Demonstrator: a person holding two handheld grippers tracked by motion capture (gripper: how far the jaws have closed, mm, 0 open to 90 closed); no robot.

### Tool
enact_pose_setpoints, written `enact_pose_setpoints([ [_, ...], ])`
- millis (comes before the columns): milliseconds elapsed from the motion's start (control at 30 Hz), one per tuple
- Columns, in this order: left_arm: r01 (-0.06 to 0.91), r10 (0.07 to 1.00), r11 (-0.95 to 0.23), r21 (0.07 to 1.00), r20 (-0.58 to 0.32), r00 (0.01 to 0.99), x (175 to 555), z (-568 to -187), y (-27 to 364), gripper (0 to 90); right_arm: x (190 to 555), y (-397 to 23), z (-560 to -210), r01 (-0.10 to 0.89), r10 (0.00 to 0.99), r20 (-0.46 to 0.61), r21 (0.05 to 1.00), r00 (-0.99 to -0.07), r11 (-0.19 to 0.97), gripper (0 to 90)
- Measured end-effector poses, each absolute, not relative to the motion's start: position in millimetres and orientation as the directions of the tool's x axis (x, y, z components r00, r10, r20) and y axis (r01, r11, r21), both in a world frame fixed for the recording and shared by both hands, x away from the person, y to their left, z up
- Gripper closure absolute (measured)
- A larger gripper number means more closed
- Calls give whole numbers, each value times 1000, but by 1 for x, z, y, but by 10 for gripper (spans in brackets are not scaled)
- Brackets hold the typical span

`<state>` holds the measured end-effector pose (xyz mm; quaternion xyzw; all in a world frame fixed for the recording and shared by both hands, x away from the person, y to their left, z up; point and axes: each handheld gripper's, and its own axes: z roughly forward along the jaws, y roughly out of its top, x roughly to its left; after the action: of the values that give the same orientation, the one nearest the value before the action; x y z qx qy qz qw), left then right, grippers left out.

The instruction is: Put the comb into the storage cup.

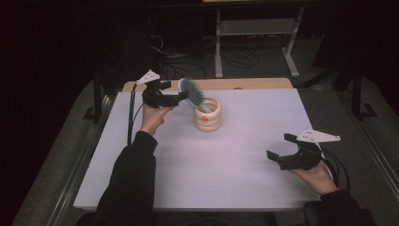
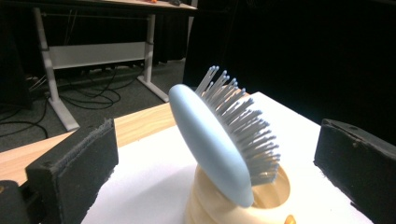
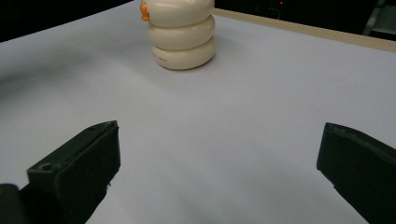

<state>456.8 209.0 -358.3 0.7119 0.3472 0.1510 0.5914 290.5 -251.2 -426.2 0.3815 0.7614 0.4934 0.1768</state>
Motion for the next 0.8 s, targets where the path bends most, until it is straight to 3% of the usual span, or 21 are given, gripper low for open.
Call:
enact_pose_setpoints([
  [800,272,670,-69,960,-158,726,424,-366,246,0,289,-254,-425,402,761,106,890,-640,215,0],
])
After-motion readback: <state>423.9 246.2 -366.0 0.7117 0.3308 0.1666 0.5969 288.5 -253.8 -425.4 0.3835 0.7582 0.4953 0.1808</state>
